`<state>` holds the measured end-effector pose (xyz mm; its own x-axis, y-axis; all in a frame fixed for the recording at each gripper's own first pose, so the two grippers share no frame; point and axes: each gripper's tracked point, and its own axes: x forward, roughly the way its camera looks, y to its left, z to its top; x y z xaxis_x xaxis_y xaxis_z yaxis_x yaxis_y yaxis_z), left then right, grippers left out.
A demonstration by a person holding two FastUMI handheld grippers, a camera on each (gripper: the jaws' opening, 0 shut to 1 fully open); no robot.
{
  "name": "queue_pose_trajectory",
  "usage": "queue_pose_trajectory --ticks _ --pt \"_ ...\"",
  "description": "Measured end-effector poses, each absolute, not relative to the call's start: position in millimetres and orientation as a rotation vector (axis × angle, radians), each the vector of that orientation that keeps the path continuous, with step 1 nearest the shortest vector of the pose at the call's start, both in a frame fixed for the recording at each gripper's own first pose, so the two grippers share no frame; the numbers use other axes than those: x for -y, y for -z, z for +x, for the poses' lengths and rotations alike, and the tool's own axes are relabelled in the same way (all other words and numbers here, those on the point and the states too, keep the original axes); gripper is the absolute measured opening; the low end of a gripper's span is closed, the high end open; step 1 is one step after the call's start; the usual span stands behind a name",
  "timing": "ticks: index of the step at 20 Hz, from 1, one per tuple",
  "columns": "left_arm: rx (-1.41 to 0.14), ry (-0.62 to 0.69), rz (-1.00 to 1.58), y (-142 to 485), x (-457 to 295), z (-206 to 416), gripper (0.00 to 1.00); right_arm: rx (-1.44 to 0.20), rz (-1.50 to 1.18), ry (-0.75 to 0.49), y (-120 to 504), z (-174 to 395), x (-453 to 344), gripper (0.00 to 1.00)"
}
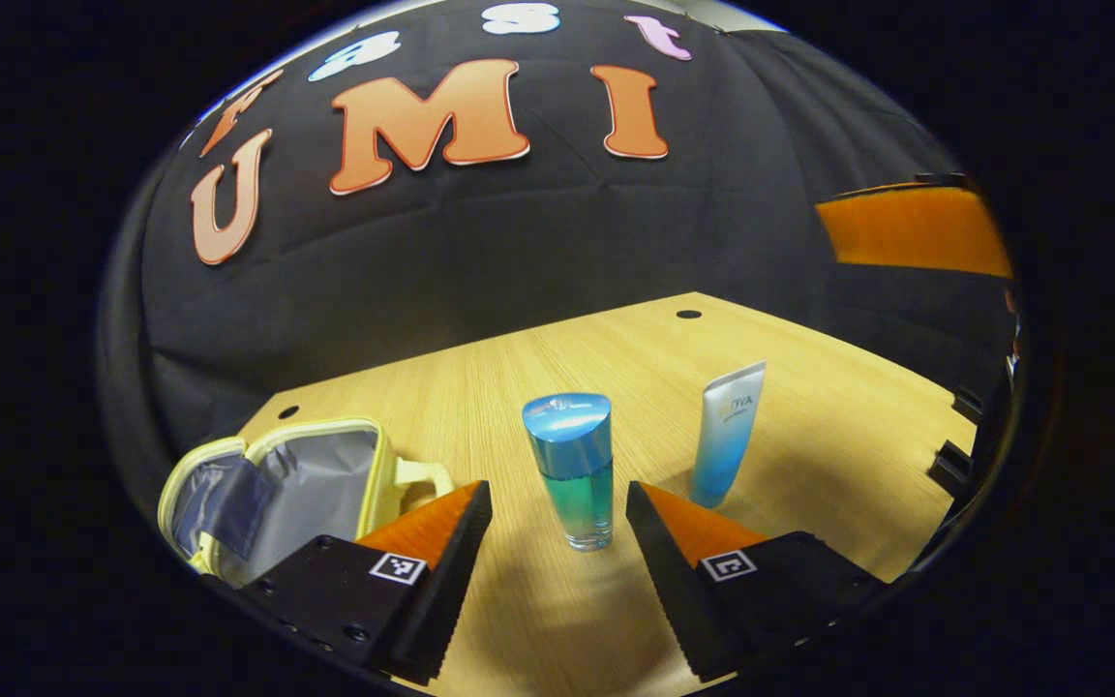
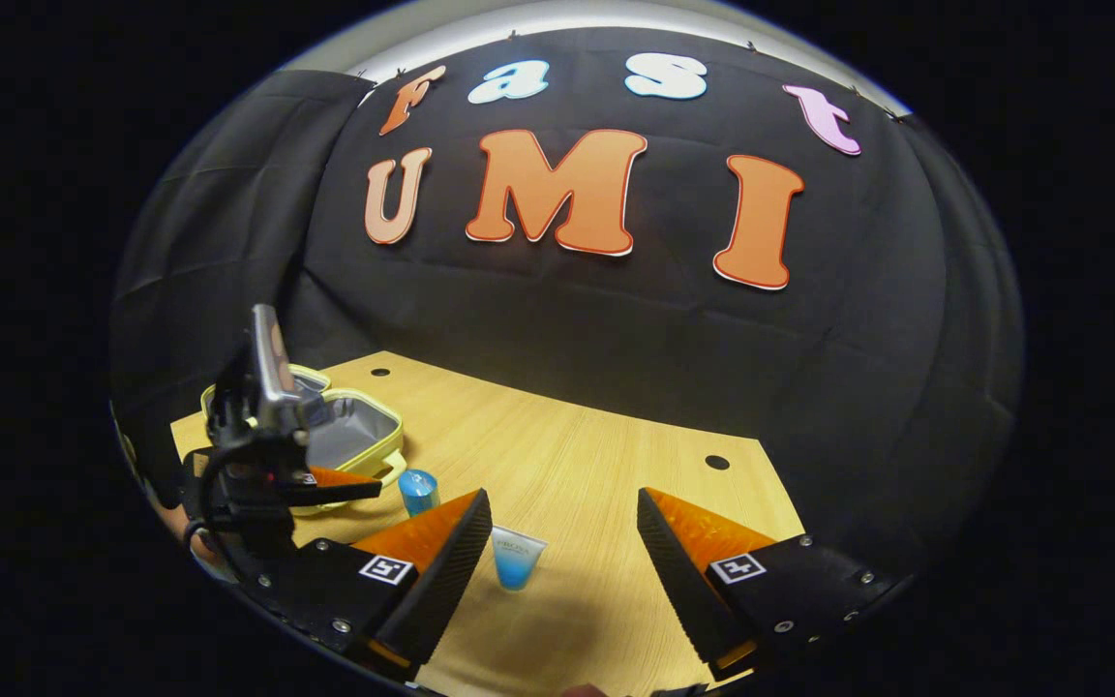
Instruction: First open the suitcase, pack the skin care products into it, and then close the suitcase.
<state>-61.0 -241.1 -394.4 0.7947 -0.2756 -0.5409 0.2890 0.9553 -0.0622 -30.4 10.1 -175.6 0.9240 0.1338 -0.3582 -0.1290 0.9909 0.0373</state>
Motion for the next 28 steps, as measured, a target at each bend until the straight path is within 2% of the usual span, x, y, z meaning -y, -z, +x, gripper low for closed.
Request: queue_pose_trajectory --ticks 2,5,6,7,13,22,24,26,28 --pt "-0.6 0.3 -0.014 409 246 -52 0.84 -0.379 0.022 -0.146 186 -29 -13 0.96" --pt "-0.624 0.329 -0.03 414 256 -51 0.67 -0.418 0.022 -0.185 209 -30 -20 0.96" --pt "-0.625 0.329 -0.023 419 256 -46 0.54 -0.451 0.048 -0.213 219 -32 -24 0.96" --pt "-0.623 0.332 -0.029 424 260 -40 0.51 -0.479 0.067 -0.224 228 -36 -27 0.96" --pt "-0.637 0.327 -0.067 411 254 -42 0.45 -0.576 0.059 -0.257 283 -33 -36 0.96" --pt "-0.562 0.233 -0.096 325 205 -33 0.45 -0.656 0.124 -0.326 321 -9 -71 0.94" --pt "-0.544 0.202 -0.084 309 189 -33 0.45 -0.664 0.134 -0.33 328 -3 -79 0.88" --pt "-0.531 0.176 -0.061 299 172 -35 0.45 -0.685 0.135 -0.327 336 -5 -83 0.77" --pt "-0.527 0.152 -0.042 292 155 -40 0.45 -0.697 0.154 -0.31 343 -2 -83 0.61"
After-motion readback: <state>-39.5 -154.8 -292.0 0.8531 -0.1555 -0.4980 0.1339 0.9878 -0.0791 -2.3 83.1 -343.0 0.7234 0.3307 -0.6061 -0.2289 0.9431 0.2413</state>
